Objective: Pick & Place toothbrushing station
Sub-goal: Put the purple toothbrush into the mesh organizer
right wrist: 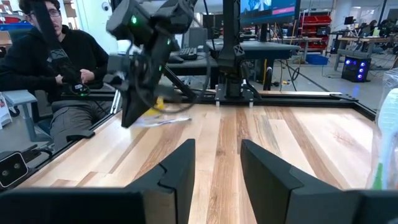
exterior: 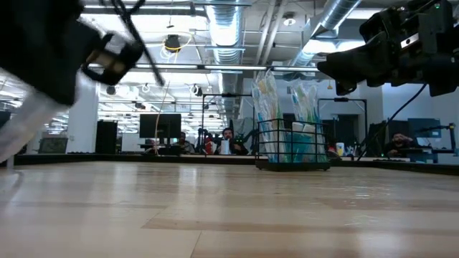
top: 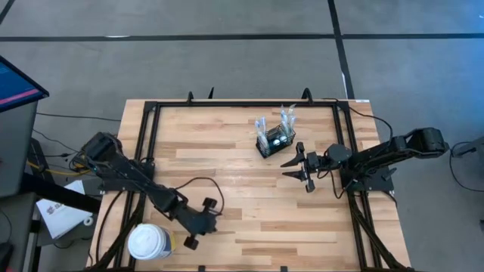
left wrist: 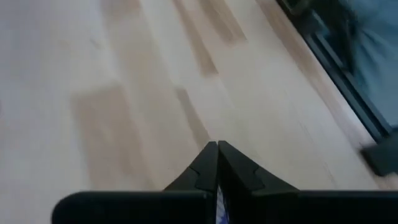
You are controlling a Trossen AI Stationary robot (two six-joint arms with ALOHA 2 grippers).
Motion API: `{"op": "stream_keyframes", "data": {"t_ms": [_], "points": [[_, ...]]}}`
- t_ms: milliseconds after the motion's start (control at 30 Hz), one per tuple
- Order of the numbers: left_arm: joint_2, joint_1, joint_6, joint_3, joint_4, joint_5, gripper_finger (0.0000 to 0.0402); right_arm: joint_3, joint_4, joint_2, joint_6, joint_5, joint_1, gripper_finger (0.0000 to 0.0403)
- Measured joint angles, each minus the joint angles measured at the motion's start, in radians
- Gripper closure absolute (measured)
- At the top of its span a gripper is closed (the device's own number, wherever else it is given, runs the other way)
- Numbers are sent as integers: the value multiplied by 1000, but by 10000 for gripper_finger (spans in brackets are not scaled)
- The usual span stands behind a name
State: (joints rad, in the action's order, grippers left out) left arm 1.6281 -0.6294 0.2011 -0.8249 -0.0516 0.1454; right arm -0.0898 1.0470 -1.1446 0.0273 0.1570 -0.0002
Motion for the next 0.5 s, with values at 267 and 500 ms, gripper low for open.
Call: {"op": "stream_keyframes", "data": {"t_ms": [267,500], "points": [[-122,7,-67,0,13,254,401,0,0,0,2,0,0,283],[-154,27,-74,0,73,389,401,0,0,0,8,0,0,283]]}}
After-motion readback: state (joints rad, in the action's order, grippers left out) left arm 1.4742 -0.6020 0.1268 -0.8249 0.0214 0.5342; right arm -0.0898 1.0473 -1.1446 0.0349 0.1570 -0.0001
